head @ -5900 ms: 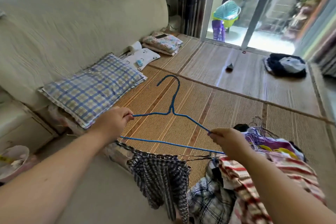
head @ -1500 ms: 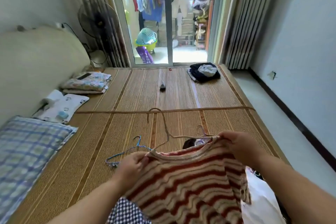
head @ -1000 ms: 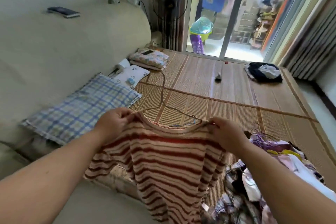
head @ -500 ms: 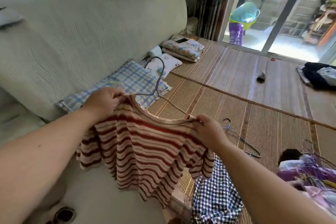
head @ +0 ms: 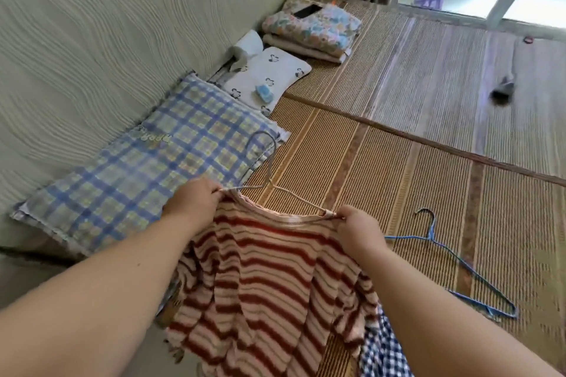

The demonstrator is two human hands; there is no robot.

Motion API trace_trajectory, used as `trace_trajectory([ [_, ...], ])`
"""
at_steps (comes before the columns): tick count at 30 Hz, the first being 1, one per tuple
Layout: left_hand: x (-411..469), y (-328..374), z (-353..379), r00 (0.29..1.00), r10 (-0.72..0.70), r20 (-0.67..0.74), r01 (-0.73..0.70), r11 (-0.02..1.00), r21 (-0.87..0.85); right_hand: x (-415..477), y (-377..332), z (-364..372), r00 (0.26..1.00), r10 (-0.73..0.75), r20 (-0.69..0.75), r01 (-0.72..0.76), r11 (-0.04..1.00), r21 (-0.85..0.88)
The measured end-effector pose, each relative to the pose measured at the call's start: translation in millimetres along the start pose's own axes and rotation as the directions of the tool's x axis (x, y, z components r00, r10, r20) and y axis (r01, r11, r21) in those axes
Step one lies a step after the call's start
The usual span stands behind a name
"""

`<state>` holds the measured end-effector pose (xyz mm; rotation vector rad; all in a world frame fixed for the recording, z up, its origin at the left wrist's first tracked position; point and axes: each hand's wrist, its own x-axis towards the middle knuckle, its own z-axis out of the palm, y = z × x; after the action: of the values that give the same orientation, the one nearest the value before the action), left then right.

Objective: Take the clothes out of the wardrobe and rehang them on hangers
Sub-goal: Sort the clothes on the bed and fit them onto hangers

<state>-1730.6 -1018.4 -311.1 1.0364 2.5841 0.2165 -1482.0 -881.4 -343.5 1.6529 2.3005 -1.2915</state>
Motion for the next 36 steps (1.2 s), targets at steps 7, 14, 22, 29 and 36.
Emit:
trace_trajectory([
  [7,67,-13,100,0.987,-0.082,0.137,0.072,0.995,0.073,93,39,42,0.992,0.086,0.093,-0.069,0.983,-0.170],
  [14,88,-4,138,0.980,-0.141,0.139,0.145,0.989,-0.018,128,55,70,0.988,0.129,0.087,-0.123,0.990,-0.074],
  [22,23,28,109,0.969,0.017,0.245,0.000,0.997,-0.071,69,38,53,0.989,-0.065,0.131,0.090,0.977,-0.192],
  [29,-106,60,59,0.964,0.158,0.216,-0.146,0.987,-0.069,-61,45,3,0.977,-0.209,0.050,0.214,0.911,-0.352],
  [36,-285,82,51,0.920,0.329,0.214,-0.328,0.944,-0.041,-239,122,-38,0.981,-0.186,-0.062,0.142,0.891,-0.432],
])
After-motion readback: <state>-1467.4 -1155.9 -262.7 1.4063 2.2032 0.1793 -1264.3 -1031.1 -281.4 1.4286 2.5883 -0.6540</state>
